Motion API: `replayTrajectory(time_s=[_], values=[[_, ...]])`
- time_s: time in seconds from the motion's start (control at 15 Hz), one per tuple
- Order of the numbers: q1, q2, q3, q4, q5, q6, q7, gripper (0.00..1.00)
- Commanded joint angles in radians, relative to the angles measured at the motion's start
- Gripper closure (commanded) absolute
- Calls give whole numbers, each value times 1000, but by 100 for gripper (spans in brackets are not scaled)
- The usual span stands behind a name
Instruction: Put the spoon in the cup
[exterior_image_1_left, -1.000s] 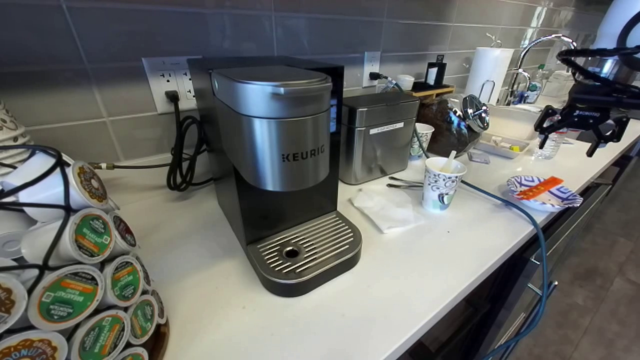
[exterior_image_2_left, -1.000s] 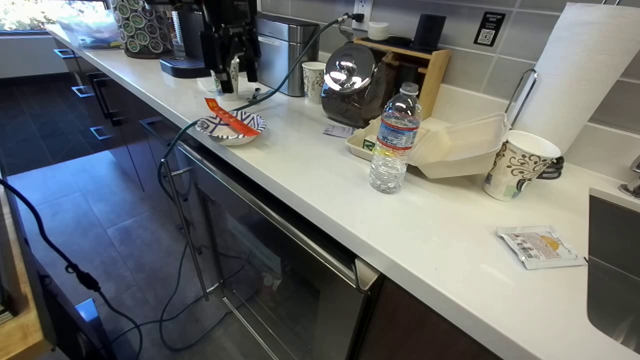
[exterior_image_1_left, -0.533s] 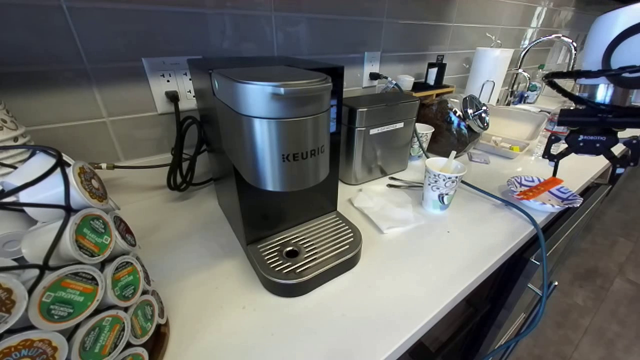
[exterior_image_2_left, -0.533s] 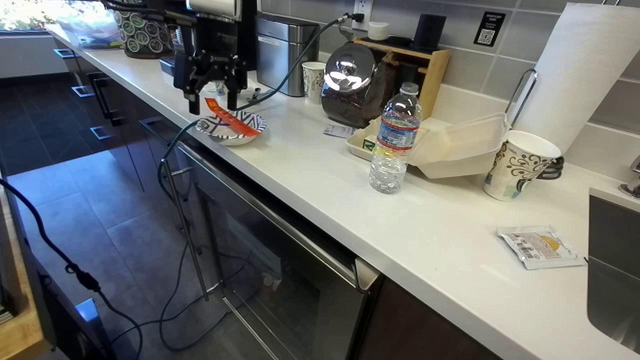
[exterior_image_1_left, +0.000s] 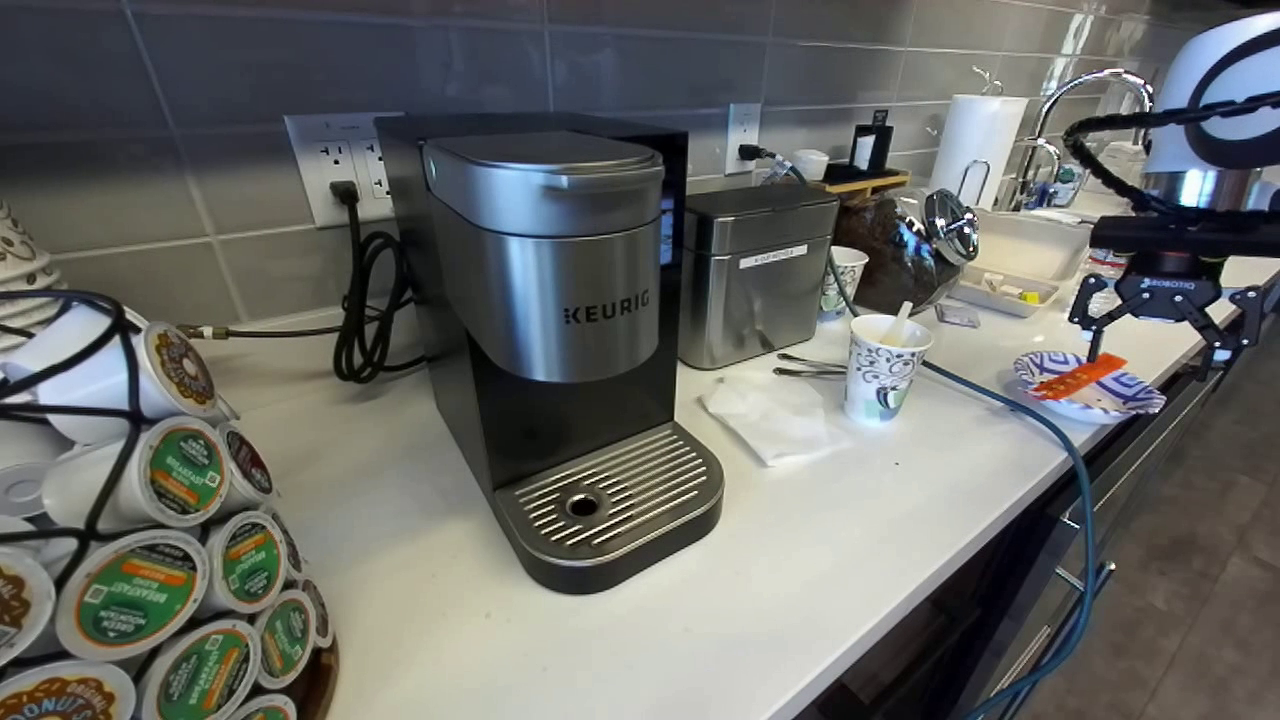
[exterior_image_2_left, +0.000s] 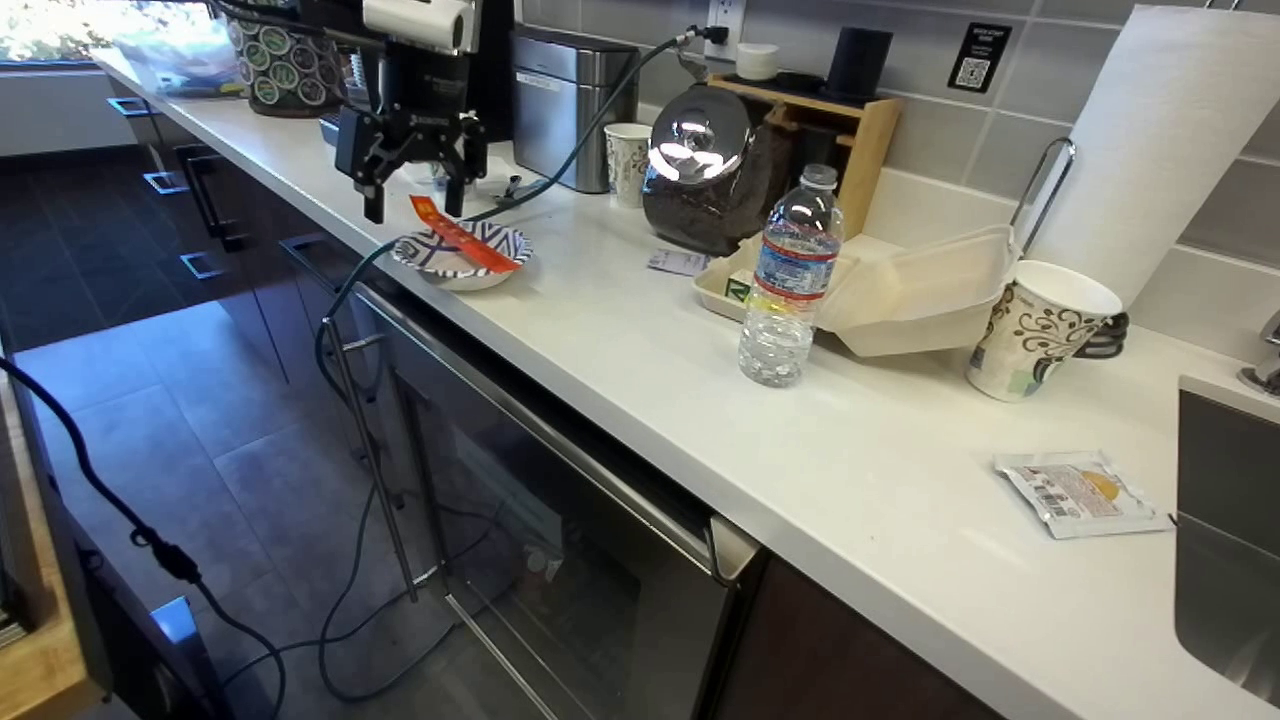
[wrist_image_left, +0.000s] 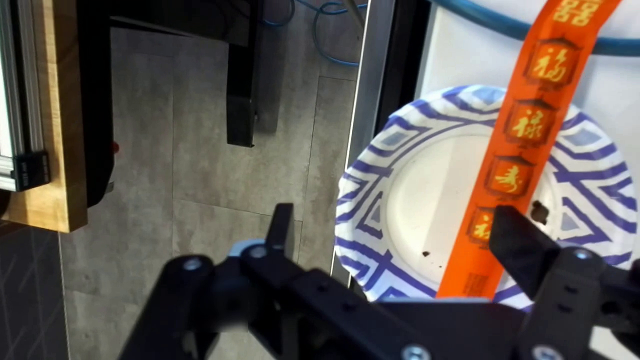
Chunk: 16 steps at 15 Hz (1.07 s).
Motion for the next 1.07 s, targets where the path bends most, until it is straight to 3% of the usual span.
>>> replayTrajectory(time_s=[0.0, 0.27, 0.4, 0.67, 0.93, 1.0], values=[[8, 19, -2, -5, 43, 65, 18, 0], [14, 46, -3, -12, 58, 186, 27, 1], [19, 62, -6, -11, 44, 228, 41, 6], [27, 89, -17, -16, 15, 289, 75, 28], [28, 107, -26, -15, 16, 309, 82, 65], [29, 110, -27, -14, 19, 308, 81, 70]])
